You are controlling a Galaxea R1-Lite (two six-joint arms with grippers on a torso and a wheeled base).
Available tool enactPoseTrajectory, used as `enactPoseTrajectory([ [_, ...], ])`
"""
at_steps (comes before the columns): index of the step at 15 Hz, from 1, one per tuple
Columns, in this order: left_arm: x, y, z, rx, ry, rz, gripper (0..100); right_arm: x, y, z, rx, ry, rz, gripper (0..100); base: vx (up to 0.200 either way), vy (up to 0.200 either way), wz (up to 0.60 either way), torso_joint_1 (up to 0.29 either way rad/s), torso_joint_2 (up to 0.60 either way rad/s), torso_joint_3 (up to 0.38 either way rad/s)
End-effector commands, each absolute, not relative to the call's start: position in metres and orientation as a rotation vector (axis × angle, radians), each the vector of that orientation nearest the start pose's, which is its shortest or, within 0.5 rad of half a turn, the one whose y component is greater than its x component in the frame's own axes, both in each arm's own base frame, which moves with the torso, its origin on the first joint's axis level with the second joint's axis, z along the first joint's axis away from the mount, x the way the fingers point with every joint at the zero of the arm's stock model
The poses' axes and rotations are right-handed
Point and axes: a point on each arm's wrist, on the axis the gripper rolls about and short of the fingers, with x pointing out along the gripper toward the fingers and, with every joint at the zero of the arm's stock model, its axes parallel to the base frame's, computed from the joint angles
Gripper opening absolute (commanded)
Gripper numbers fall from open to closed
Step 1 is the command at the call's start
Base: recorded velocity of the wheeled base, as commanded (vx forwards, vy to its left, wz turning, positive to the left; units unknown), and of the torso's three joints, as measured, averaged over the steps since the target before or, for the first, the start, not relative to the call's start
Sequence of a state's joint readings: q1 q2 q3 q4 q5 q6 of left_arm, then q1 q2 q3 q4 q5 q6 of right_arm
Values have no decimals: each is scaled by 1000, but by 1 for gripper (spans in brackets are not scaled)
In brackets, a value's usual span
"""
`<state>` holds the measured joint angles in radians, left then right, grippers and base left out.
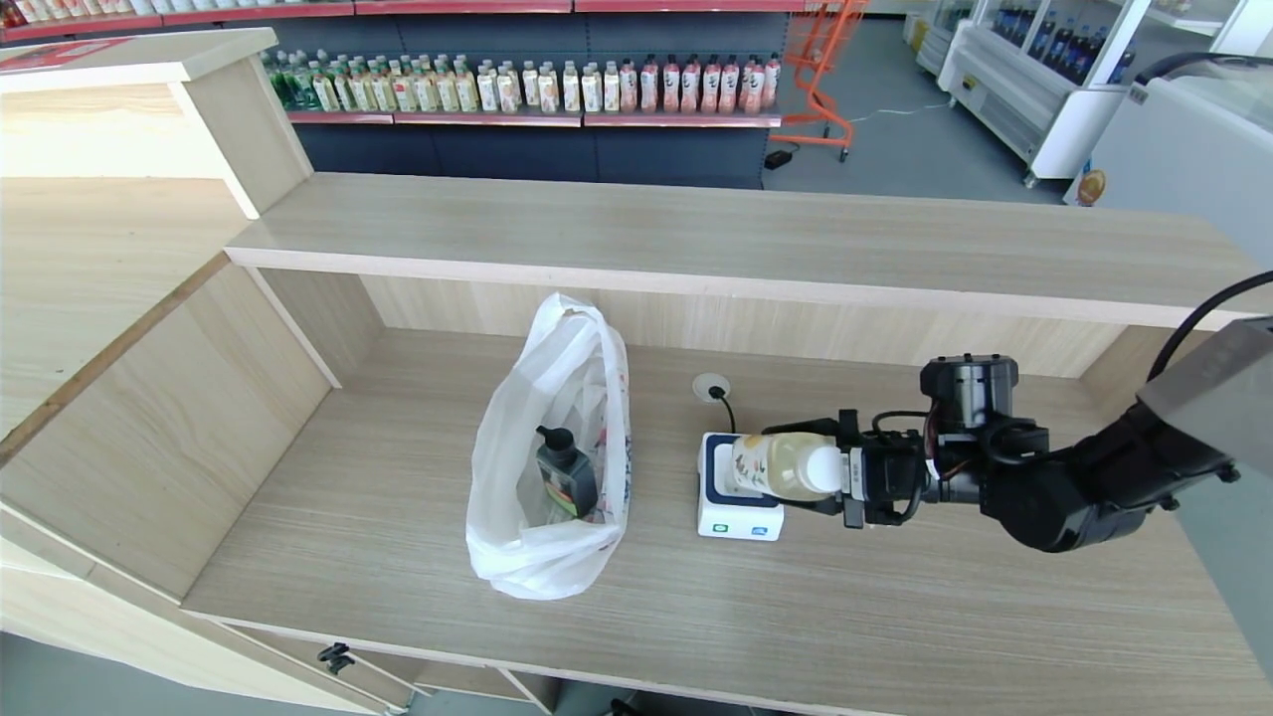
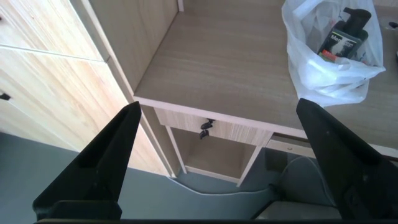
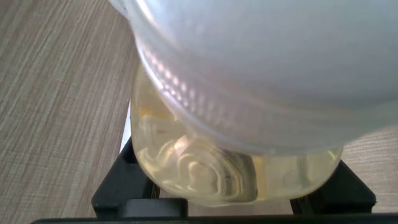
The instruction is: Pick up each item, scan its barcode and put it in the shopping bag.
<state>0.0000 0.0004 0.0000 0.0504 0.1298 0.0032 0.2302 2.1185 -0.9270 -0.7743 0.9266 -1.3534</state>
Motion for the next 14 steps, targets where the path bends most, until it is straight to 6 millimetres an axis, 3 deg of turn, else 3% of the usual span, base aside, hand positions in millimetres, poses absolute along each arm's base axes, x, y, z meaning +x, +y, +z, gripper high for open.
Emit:
enactPoseTrajectory([
  [1,-23,3,70,6,51,130,100,370,108,69,-1009,-409,1243,0,0,0,0,0,0,0],
  [4,-23,3,70,6,51,130,100,377,108,60,-1020,-426,1254,0,0,0,0,0,0,0],
  [14,-23,3,70,6,49,130,100,390,109,72,-1046,-484,1223,0,0,0,0,0,0,0],
])
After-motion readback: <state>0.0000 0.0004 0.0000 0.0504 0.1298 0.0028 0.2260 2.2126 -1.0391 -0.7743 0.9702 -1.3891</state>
